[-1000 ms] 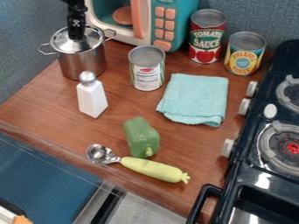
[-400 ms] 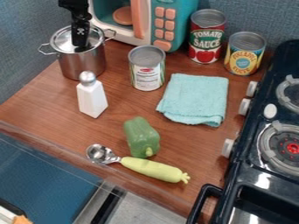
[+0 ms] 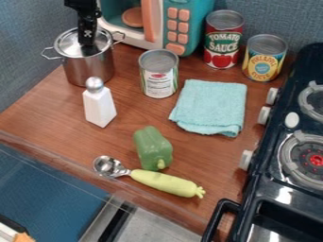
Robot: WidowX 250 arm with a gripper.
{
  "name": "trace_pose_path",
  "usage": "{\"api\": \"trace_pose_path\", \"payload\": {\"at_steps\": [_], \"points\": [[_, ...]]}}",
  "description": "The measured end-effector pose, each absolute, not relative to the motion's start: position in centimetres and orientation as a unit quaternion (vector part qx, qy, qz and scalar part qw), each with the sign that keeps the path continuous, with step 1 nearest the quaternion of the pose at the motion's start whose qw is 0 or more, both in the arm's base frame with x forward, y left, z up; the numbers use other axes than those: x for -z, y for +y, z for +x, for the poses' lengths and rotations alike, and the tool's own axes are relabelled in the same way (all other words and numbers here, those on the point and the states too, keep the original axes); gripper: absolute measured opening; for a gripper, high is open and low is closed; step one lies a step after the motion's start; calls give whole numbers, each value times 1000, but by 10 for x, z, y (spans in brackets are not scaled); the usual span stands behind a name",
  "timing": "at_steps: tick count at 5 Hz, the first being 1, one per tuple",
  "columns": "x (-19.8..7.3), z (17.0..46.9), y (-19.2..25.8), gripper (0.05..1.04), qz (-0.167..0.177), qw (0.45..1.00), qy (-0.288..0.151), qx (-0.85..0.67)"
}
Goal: Removed the lid from the silver pot and put it on the blue cloth
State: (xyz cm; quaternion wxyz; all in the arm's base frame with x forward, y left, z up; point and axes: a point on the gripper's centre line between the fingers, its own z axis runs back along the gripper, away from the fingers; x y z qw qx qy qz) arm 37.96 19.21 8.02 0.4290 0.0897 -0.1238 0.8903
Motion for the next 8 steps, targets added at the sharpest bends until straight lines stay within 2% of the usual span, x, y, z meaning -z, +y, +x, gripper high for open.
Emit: {"api": "trace_pose_path", "payload": {"at_steps": [1,3,6,7,8], "points": [[-80,379,191,269,90,428,-124,-891],[-84,380,193,269,86,428,-119,-892],[-108,382,193,269,65,428,-89,-897],[-125,371,185,269,53,435,-90,-894],[-125,358,162,269,58,463,-91,-880]]}}
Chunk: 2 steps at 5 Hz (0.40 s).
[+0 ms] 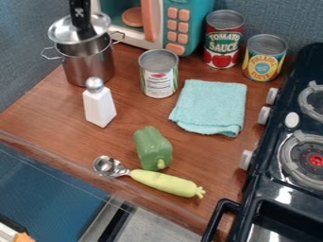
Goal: Removed the lid from the silver pot and put it on the blue cloth
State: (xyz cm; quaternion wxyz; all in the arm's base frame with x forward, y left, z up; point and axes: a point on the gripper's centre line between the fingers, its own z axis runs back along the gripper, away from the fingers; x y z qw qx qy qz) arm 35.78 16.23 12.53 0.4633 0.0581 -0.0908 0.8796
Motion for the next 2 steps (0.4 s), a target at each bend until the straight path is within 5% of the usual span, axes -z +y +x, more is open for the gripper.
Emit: {"api": "trace_pose_path", "payload": {"at_steps": [2], "points": [[-110,338,119,269,78,506,-89,-855]]}}
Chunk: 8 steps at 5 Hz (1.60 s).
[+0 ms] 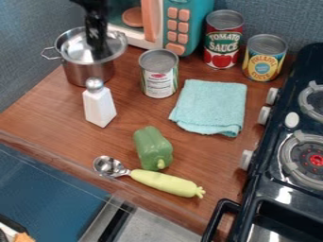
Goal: Removed the lid from the silver pot and put it on the blue cloth
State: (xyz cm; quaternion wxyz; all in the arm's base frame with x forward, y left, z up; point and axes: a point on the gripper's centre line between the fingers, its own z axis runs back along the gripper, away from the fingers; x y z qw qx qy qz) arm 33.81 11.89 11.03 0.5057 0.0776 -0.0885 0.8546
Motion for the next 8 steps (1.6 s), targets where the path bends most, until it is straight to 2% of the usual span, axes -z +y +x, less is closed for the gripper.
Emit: {"api": "trace_pose_path", "payload": {"at_steps": [2,5,8], "points": [[-93,338,73,269,91,555,-97,-821],[-77,338,32,269,104,589,-103,-795],[-75,339,-6,269,98,619,-119,-770]]}}
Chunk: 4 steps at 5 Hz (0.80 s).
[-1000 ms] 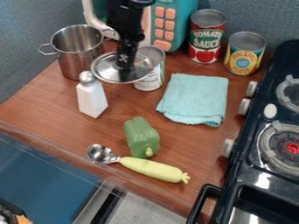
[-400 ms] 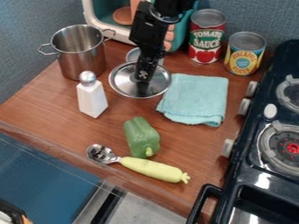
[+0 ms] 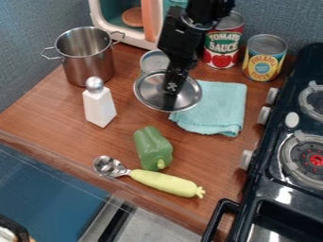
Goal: Removed the lid from the silver pot and put it on the blue cloth
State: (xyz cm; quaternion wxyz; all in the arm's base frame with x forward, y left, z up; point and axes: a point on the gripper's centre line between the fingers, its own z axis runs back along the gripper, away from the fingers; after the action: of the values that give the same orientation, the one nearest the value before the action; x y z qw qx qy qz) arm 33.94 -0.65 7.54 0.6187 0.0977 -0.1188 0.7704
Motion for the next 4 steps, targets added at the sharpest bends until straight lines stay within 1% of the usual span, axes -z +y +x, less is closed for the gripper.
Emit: {"api": "trace_pose_path", "payload": {"at_steps": [1,2,3,4], "points": [[-90,340,-11,269,92,618,-137,-769],[-109,341,-11,269,69,613,-149,-773],[-109,341,-12,269,67,615,-144,-772],[-97,349,-21,269,73,619,-140,-769]]}}
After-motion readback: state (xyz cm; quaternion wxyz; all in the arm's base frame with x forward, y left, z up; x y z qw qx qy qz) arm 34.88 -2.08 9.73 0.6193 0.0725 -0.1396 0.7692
